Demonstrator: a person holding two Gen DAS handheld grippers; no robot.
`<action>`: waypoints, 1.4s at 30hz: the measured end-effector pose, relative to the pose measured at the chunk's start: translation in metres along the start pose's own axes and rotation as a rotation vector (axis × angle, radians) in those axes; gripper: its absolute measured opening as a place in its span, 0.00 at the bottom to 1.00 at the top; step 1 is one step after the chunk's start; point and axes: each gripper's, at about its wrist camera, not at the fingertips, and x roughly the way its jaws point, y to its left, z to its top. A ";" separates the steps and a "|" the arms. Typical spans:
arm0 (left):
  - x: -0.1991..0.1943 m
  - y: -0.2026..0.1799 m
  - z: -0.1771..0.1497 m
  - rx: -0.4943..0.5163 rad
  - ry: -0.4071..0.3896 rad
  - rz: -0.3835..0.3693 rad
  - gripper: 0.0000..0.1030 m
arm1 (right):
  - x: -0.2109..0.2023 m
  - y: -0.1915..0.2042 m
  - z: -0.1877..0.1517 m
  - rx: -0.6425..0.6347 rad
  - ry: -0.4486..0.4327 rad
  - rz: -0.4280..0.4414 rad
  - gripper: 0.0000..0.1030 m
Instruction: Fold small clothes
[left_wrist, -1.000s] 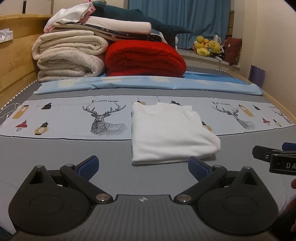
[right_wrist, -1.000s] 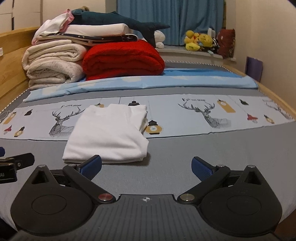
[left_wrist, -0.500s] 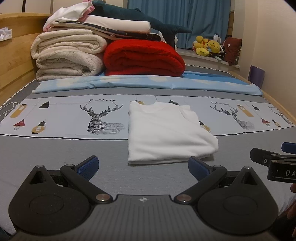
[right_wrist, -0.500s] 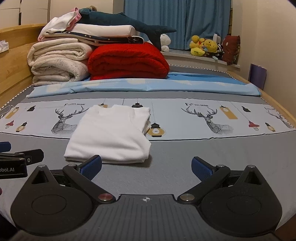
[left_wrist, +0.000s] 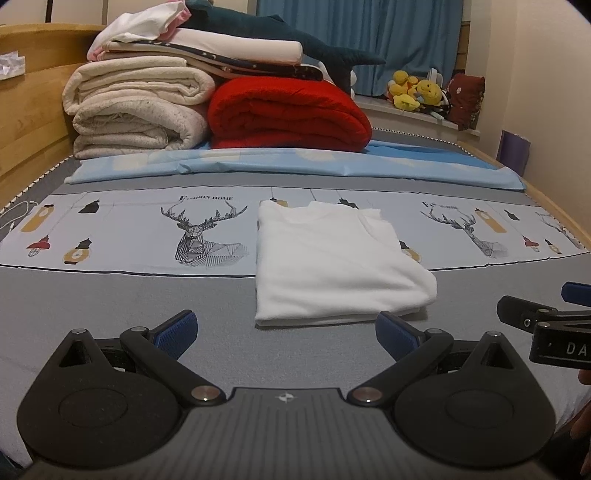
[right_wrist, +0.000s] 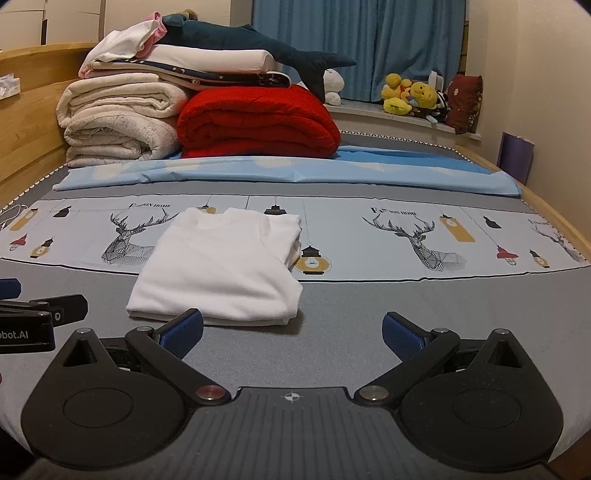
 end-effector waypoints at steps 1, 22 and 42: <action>0.000 0.000 0.000 -0.001 -0.001 0.001 1.00 | 0.000 0.000 0.000 0.001 0.000 0.000 0.99; 0.000 0.006 0.001 -0.013 0.002 0.006 1.00 | 0.000 0.002 0.000 -0.007 0.001 0.000 0.99; 0.000 0.007 0.003 -0.007 -0.013 0.013 1.00 | 0.002 0.003 -0.002 -0.013 0.005 0.008 0.99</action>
